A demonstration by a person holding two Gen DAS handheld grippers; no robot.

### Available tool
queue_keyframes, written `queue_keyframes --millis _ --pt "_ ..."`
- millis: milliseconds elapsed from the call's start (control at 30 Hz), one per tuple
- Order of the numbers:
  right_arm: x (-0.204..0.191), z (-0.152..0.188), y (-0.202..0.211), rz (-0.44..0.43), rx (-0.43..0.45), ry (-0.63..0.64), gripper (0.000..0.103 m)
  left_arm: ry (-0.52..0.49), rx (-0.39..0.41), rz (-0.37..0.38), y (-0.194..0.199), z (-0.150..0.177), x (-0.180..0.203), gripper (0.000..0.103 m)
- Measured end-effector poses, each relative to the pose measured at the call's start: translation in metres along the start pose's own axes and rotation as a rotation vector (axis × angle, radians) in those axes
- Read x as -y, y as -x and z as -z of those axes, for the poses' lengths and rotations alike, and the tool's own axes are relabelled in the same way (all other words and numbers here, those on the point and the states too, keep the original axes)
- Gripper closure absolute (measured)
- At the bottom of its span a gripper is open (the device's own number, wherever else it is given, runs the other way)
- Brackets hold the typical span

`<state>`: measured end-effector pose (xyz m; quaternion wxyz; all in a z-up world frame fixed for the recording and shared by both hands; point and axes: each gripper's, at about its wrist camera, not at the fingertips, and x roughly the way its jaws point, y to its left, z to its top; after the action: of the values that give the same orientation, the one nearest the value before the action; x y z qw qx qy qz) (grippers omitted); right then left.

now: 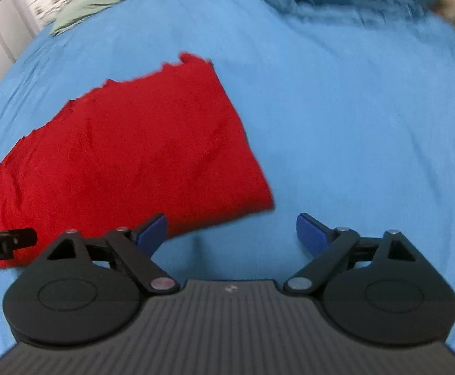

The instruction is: Fold small clothes

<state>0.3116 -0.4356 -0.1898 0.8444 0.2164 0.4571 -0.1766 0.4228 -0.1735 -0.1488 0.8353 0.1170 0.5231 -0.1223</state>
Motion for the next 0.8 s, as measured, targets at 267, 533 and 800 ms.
queue_keyframes --millis 267,533,800 --pt "0.019 0.002 -0.033 -0.099 -0.009 -0.241 0.014 0.048 0.004 0.054 -0.001 -0.009 0.005 0.0" --pt "0.034 -0.019 -0.047 -0.21 -0.002 -0.344 0.027 0.119 0.046 0.049 -0.009 -0.033 -0.014 0.0" --pt "0.04 -0.026 -0.057 -0.183 0.012 -0.379 0.058 0.207 0.039 0.055 -0.044 -0.055 -0.036 0.001"
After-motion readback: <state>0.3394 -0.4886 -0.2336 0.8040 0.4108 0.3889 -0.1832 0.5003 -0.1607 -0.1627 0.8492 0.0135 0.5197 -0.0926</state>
